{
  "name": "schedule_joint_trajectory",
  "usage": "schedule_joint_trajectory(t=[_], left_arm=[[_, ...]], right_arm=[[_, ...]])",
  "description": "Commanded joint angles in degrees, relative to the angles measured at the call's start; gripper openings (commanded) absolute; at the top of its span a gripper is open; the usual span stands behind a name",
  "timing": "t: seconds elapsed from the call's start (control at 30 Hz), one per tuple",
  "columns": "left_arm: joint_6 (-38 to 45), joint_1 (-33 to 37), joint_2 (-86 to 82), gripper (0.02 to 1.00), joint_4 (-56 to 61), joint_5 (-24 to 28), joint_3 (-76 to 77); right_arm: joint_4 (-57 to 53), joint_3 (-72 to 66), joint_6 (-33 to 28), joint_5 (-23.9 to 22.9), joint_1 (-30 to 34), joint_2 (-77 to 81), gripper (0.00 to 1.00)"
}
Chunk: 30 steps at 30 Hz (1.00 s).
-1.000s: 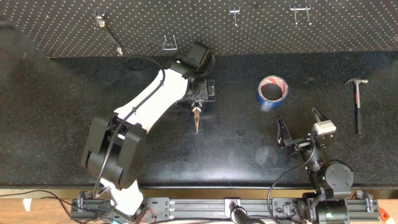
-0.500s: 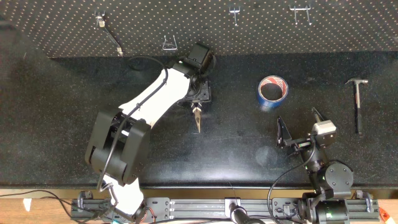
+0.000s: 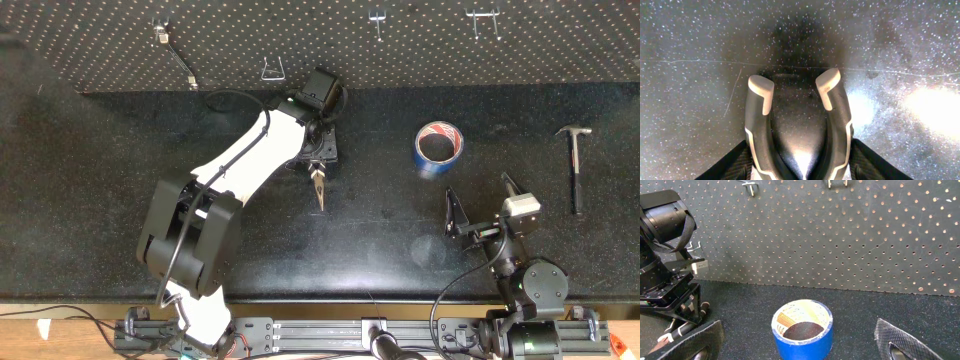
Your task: Place Tools Onto Pegboard
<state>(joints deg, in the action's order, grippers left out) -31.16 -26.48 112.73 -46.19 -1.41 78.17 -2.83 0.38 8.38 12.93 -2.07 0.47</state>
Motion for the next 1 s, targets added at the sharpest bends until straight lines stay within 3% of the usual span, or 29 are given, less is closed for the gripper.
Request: schedule_joint_trajectory(t=[0.03,0.2,0.3,0.4,0.5,0.63,0.8,0.93,1.0], left_arm=[[-0.1,-2.6,0.1,0.027,0.4,-1.9,1.2],[-0.1,-4.7,-4.7,0.025,-0.8,-5.4,1.2],[0.1,-3.8,-13.5,0.027,-3.1,-13.3,1.2],[2.9,0.1,-22.1,0.025,-2.1,-16.2,1.1],[8.4,5.0,-28.0,0.025,7.0,-16.2,1.1],[18.8,6.0,-26.7,0.025,21.1,-16.3,1.1],[19.6,6.3,-28.8,0.025,32.5,-18.9,-7.9],[19.7,6.3,-36.2,0.027,56.9,-17.0,-24.5],[20.9,6.3,-33.8,0.025,61.9,-18.5,-25.1]], right_arm=[[-0.3,-0.2,0.8,-0.3,-0.4,-0.4,0.985],[-0.3,-0.2,0.8,-0.3,-0.4,-0.4,0.985],[-0.3,-0.2,0.8,-0.3,-0.4,-0.4,0.985],[-0.3,-0.2,0.8,-0.3,-0.4,-0.4,0.987],[-0.3,-0.2,0.8,-0.3,-0.4,-0.4,0.987],[-0.3,-0.2,0.8,-0.3,-0.4,-0.4,0.985],[-0.3,-0.2,0.8,-0.3,-0.4,-0.4,0.985],[-0.3,-0.2,0.8,-0.3,-0.4,-0.4,0.985],[-0.3,-0.2,0.8,-0.3,-0.4,-0.4,0.985]])
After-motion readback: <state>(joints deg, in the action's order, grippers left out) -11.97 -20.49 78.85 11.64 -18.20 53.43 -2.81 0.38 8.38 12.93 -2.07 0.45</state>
